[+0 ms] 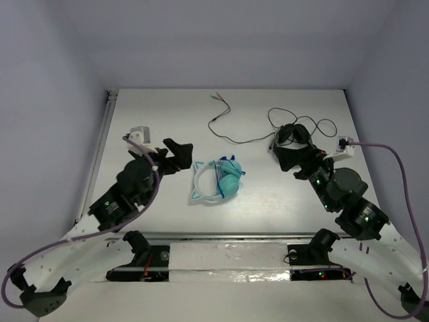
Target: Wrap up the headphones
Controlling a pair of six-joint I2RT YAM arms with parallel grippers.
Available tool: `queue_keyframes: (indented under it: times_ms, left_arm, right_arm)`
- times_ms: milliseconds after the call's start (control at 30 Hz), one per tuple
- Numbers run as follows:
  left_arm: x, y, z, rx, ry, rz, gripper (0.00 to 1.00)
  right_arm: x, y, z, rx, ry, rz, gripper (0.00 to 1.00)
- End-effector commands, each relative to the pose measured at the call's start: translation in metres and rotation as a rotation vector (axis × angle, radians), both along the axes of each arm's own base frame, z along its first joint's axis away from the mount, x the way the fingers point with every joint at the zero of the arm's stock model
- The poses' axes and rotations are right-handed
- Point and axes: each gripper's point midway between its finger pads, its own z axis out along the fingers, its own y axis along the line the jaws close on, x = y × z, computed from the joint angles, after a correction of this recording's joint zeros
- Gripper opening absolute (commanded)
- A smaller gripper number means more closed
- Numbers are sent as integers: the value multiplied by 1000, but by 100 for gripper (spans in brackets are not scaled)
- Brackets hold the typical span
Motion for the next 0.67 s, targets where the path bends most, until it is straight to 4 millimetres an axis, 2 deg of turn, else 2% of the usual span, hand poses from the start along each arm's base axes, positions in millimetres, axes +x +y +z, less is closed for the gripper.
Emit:
queue_keyframes:
  times_ms: [0, 67, 200, 367, 533, 633]
  left_arm:
    - [-17, 25, 38, -33, -68, 14, 99]
    - [-26, 34, 52, -48, -97, 6, 99]
    - [-35, 42, 66, -42, -124, -11, 99]
    - [-42, 53, 82, -21, -146, -6, 99]
    - [-43, 64, 79, -8, -173, 27, 99]
    - [-40, 65, 65, 13, -161, 44, 99]
  right_arm:
    - [-6, -7, -11, -51, 69, -7, 100]
    - [-11, -7, -8, -58, 87, 10, 100]
    - [-18, -9, -2, -46, 95, 28, 100]
    - [-24, -19, -9, -63, 114, 12, 100]
    - [-29, -27, -11, -38, 93, -3, 100]
    - [-29, -25, -8, -46, 77, 10, 100]
